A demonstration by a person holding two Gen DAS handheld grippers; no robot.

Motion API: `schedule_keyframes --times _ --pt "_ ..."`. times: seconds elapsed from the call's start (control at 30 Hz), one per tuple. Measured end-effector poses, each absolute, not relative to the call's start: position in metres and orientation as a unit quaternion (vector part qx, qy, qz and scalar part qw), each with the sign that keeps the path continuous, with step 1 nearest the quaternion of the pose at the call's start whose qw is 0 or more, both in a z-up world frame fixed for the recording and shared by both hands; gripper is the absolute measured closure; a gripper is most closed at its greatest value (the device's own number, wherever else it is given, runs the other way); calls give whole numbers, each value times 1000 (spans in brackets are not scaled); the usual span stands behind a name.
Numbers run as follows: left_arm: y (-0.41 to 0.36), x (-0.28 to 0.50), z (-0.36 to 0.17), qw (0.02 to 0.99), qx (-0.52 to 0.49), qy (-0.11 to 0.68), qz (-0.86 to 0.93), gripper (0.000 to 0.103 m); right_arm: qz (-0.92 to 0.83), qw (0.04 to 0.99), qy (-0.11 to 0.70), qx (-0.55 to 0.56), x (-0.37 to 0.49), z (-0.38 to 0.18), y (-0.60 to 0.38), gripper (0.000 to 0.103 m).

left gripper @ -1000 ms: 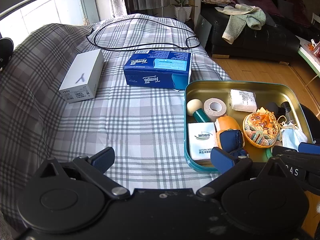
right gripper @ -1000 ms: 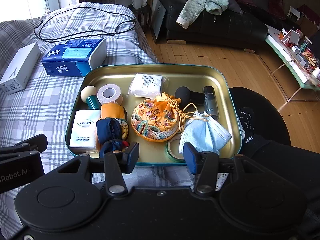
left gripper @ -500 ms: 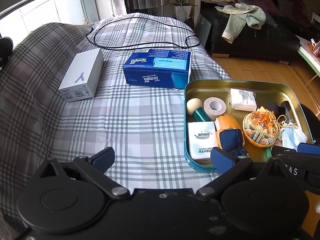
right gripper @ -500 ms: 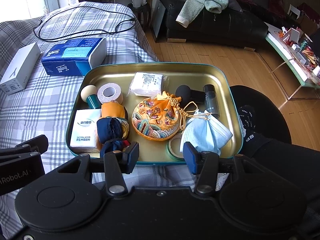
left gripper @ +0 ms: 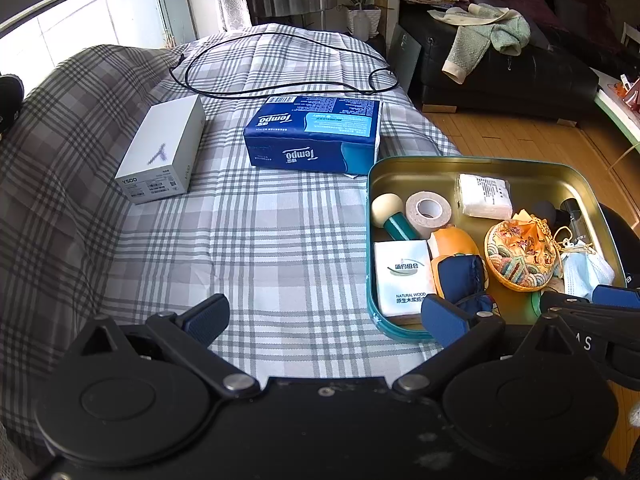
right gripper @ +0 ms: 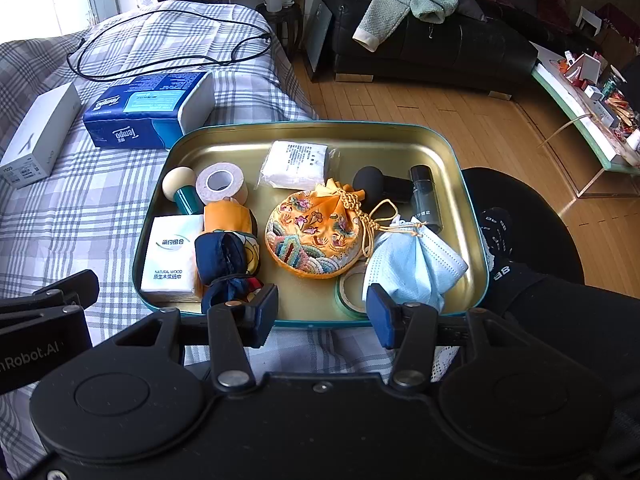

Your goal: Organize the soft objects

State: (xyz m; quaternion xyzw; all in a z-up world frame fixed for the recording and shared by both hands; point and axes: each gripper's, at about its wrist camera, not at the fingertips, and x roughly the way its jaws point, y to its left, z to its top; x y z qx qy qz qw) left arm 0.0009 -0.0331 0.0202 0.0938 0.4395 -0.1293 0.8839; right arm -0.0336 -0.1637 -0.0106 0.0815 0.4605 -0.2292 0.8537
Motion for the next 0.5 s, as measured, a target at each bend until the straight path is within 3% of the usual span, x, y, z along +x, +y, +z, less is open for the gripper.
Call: schedule_keyframes --times 0.5 --pt "-33 -1 18 883 96 440 -133 1 -228 853 462 81 -34 -12 -163 53"
